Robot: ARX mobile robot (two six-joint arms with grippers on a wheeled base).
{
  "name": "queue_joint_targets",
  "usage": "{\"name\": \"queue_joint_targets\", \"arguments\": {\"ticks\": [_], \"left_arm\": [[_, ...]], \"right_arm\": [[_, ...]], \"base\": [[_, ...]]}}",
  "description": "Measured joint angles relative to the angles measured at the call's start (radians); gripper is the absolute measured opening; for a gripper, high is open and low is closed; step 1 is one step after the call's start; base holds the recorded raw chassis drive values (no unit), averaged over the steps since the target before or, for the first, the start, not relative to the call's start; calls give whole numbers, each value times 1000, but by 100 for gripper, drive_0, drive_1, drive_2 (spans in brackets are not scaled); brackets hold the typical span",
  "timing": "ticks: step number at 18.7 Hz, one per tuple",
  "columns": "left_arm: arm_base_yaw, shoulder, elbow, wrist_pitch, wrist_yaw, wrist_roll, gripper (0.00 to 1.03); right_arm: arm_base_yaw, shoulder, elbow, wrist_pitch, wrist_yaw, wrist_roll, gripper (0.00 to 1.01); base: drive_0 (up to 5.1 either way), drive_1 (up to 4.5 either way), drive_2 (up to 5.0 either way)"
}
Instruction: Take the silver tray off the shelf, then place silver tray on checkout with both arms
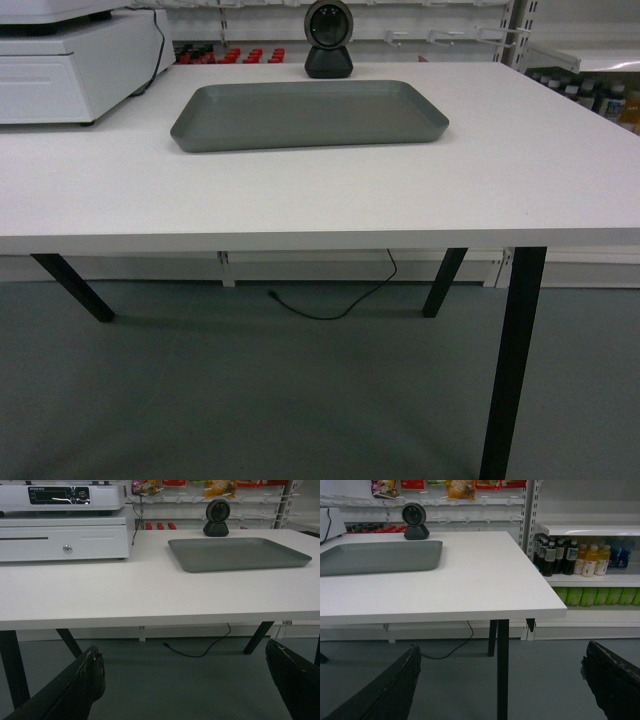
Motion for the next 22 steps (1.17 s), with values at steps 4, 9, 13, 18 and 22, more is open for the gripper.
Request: {"name": "queue_joint_targets", "arguments": {"ticks": [4,9,13,18,22], "left_arm": [[0,0,0,2,0,0,98],[0,0,0,0,0,0,98],[0,0,0,0,0,3,98],[0,0,0,-4,0,3,98],[0,0,0,-3,0,3,98]], "right_arm": [[0,0,0,4,0,0,98],[0,0,0,0,0,0,98],[0,0,0,0,0,0,98],[0,0,0,-2,0,0,98],[0,0,0,-2,0,0,98]], "base": [[0,0,0],[0,0,0],[0,0,0],[0,0,0],[0,0,0]]}}
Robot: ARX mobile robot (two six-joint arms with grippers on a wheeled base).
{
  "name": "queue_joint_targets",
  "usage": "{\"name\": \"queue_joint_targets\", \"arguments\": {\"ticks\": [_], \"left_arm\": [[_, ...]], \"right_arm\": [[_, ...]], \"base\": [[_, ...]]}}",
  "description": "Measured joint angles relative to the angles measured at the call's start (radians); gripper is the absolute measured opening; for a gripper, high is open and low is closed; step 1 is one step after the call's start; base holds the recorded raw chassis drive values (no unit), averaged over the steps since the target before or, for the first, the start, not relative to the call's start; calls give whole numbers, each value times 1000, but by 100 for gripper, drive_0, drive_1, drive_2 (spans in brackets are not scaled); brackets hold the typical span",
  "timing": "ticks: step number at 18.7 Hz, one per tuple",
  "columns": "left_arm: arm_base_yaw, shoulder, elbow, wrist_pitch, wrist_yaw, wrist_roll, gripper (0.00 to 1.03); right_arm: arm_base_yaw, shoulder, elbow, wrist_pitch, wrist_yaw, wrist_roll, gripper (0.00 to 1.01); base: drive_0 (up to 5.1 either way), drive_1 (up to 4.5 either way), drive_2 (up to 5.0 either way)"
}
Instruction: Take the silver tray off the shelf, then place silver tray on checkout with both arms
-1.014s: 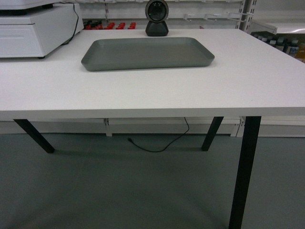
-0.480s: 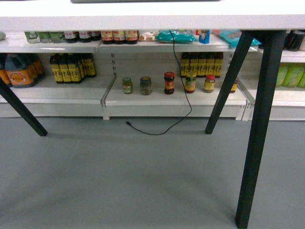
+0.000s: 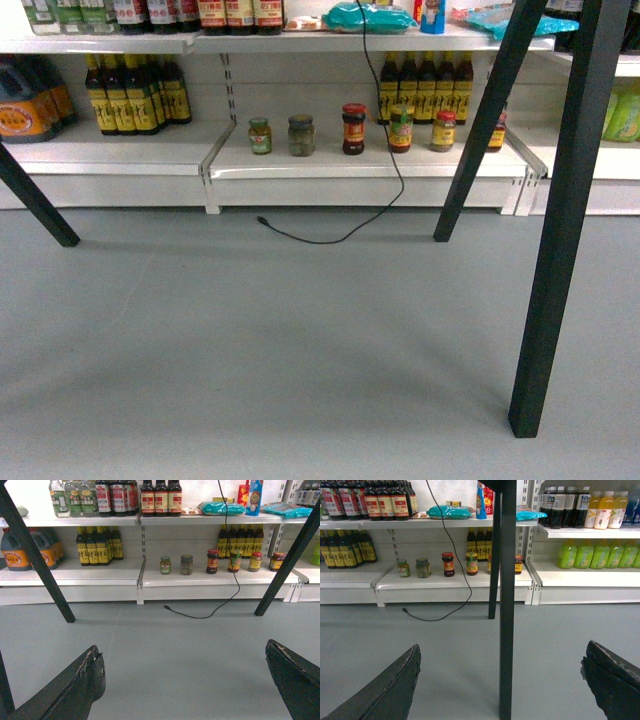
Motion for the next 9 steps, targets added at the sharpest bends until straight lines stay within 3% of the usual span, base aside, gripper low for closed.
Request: {"name": "queue_joint_targets", "arguments": {"ticks": [9], "left_arm": [[0,0,0,0,0,0,98]], "right_arm": [[0,0,0,0,0,0,98]], "base": [[0,0,0]]}}
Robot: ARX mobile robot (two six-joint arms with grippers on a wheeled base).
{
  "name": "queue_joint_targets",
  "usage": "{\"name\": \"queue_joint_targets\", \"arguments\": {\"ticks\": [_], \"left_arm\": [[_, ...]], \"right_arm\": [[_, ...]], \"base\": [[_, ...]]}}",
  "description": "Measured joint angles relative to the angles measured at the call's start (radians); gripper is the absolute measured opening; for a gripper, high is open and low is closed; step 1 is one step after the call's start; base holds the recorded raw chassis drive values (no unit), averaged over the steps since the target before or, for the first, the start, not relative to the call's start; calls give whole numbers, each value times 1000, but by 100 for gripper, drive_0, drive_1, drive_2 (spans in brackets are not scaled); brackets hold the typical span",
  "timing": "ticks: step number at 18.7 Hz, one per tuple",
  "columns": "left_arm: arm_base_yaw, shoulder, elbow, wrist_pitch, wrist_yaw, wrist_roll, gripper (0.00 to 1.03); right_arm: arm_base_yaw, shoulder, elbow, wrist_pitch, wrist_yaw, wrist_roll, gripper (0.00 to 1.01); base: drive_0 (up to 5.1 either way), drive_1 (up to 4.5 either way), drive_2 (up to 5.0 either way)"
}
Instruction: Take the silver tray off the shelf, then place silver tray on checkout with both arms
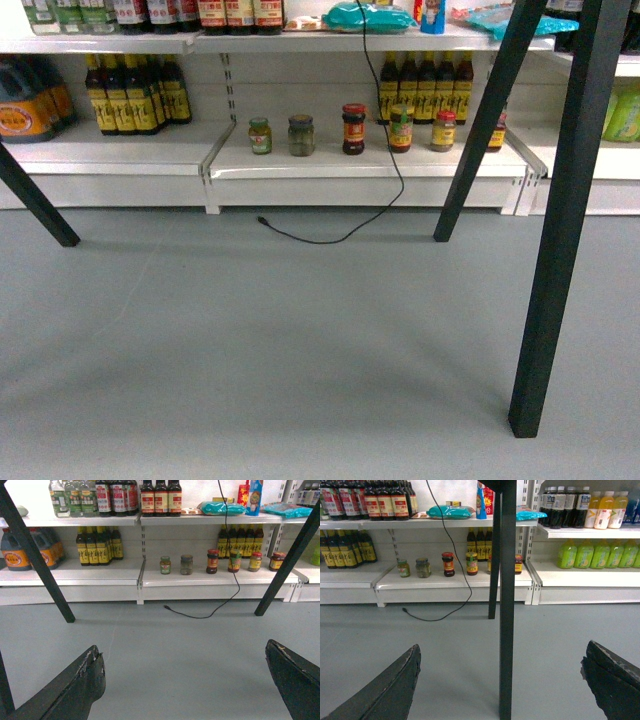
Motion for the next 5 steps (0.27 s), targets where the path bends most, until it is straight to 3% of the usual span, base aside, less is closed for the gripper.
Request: {"name": "queue_joint_targets", "arguments": {"ticks": [5], "left_arm": [[0,0,0,0,0,0,98]], "right_arm": [[0,0,0,0,0,0,98]], "base": [[0,0,0]]}}
